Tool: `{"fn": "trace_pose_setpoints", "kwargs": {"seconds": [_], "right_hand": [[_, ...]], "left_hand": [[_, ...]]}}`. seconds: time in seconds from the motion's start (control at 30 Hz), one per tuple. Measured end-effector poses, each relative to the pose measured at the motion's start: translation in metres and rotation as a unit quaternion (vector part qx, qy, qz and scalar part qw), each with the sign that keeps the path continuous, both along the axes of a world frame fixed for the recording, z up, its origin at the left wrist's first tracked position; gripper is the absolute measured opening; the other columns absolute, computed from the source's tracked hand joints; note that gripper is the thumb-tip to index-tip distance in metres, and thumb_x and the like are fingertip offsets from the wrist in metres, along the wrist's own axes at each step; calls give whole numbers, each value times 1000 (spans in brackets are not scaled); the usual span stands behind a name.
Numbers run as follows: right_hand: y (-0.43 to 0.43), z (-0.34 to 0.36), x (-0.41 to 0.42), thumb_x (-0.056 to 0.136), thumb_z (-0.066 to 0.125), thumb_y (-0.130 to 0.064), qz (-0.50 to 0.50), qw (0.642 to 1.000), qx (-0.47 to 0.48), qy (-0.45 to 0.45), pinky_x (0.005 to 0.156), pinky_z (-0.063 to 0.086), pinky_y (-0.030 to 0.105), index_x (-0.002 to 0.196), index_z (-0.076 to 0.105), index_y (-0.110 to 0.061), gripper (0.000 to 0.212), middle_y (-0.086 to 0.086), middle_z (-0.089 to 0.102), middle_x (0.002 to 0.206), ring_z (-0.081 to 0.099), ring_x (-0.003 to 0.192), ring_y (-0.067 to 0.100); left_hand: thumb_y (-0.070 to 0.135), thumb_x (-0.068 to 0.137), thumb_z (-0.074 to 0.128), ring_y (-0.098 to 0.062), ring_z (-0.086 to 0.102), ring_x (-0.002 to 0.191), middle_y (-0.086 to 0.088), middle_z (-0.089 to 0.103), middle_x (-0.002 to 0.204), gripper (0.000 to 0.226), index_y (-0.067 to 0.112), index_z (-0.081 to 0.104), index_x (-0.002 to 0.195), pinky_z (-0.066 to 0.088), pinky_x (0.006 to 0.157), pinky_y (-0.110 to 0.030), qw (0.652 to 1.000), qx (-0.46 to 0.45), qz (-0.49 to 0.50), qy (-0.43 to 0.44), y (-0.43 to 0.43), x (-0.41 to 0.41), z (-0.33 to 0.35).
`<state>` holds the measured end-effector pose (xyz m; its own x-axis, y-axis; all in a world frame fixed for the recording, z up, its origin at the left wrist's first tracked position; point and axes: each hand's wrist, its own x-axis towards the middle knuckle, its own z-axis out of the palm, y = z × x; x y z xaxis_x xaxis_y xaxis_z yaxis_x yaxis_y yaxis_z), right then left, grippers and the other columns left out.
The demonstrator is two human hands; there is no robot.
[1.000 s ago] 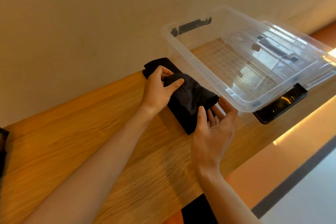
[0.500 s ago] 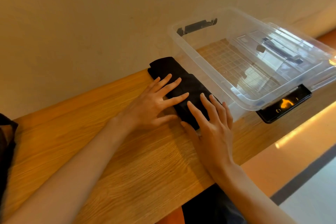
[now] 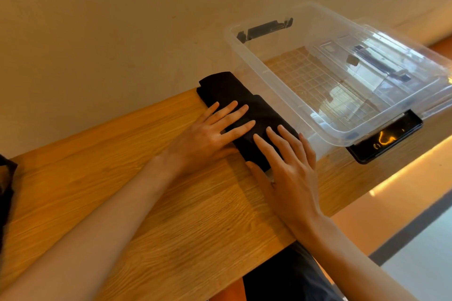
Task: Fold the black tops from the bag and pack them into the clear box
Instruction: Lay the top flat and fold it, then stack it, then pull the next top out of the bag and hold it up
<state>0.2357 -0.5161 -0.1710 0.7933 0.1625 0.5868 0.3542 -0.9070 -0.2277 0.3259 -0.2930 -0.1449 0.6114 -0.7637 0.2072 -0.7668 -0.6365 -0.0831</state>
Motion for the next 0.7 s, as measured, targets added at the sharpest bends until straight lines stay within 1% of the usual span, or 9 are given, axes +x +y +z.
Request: {"fn": "trace_pose_setpoints", "kwargs": {"seconds": [0.1,0.2,0.33,0.4,0.47,0.6,0.7], "right_hand": [[0,3,-7,100,57,-47,9,1000,-15,13,124,23,51,142,60,-21,50,10,55,149,39,148,29],[1,9,-16,98,58,-47,21,1000,-13,15,124,24,52,144,58,-20,53,12,52,151,38,148,31],[12,22,-22,96,58,-51,43,999,-11,19,122,25,55,147,54,-19,60,14,48,154,35,149,32],[23,29,-20,96,58,-53,55,998,-7,25,124,21,52,149,52,-19,63,14,45,156,32,151,32],[36,34,-19,97,53,-56,66,997,-11,37,125,20,51,151,49,-20,65,15,43,157,30,152,32],[71,41,-22,98,48,-61,110,991,-14,74,125,22,52,154,43,-23,67,14,38,161,25,154,30],[104,52,-25,100,41,-65,138,984,9,111,127,15,46,159,32,-28,70,12,31,165,17,156,27]], "left_hand": [[45,107,37,-31,13,157,-15,20,168,59,24,27,161,22,125,-53,1000,6,5,11,12,-3,0],[49,106,37,-30,12,158,-14,19,169,61,24,26,161,21,125,-50,1000,8,23,14,22,-7,4],[53,107,32,-30,13,157,-15,20,168,62,23,29,161,19,125,-47,998,6,58,23,39,-16,11],[55,107,29,-29,12,157,-14,18,169,63,24,27,161,16,124,-45,997,11,75,31,46,-25,13],[58,106,27,-27,11,158,-11,16,170,63,27,26,161,13,123,-42,994,9,99,36,54,-35,16],[59,105,26,-27,15,157,-8,18,170,64,28,31,160,23,123,-49,983,1,176,53,77,-64,27],[61,104,24,-28,21,155,-10,23,168,65,28,35,158,27,121,-51,969,-13,240,55,98,-92,44]]}}
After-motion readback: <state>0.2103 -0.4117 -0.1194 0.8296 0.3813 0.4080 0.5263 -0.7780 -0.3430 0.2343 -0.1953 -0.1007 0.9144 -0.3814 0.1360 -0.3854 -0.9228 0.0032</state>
